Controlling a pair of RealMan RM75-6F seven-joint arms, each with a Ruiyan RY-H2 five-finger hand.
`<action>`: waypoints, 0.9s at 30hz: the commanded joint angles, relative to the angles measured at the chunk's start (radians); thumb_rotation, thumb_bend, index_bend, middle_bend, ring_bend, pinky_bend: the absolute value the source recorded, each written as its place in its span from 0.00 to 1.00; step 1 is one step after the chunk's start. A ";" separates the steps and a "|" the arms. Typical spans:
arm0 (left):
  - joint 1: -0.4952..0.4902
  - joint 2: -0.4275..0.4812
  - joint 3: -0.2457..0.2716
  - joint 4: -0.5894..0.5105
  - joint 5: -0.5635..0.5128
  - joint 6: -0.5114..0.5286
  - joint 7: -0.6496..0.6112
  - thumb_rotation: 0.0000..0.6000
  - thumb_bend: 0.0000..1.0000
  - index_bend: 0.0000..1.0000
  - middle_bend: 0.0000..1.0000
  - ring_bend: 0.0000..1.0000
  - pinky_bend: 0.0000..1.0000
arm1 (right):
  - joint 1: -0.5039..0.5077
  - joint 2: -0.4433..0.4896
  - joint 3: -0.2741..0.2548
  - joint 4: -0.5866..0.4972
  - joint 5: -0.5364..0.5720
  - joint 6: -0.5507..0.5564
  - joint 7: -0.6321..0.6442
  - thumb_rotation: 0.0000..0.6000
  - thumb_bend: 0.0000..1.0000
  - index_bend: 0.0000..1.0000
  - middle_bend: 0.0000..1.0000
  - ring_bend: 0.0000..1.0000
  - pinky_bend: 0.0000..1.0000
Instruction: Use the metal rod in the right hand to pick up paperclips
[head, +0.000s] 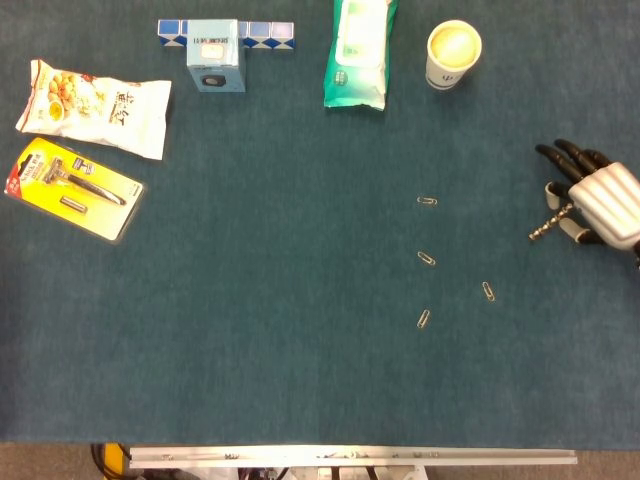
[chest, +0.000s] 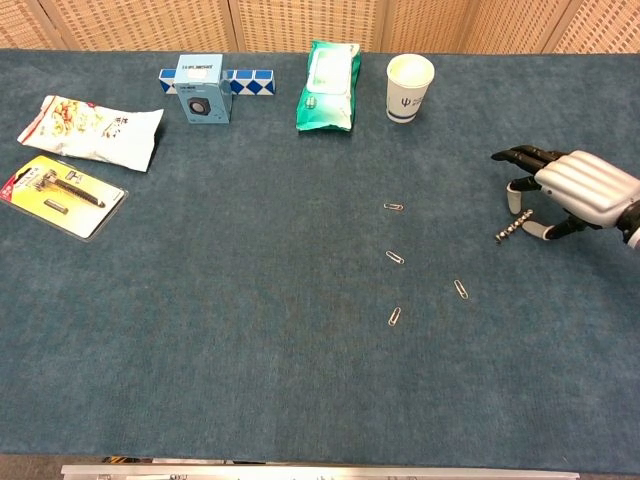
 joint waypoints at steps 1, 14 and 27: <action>0.000 0.000 0.000 0.000 -0.001 -0.001 0.000 1.00 0.25 0.25 0.05 0.10 0.16 | 0.000 0.000 0.000 0.001 0.001 -0.002 -0.001 1.00 0.28 0.52 0.09 0.05 0.23; -0.003 -0.002 0.000 0.002 -0.005 -0.005 0.007 1.00 0.25 0.25 0.05 0.10 0.16 | 0.001 0.013 0.002 -0.007 0.010 -0.003 -0.004 1.00 0.28 0.52 0.09 0.05 0.23; -0.003 -0.001 -0.001 0.002 -0.009 -0.007 0.003 1.00 0.25 0.25 0.05 0.10 0.16 | 0.004 0.006 -0.001 -0.006 0.014 -0.021 -0.009 1.00 0.29 0.52 0.09 0.05 0.23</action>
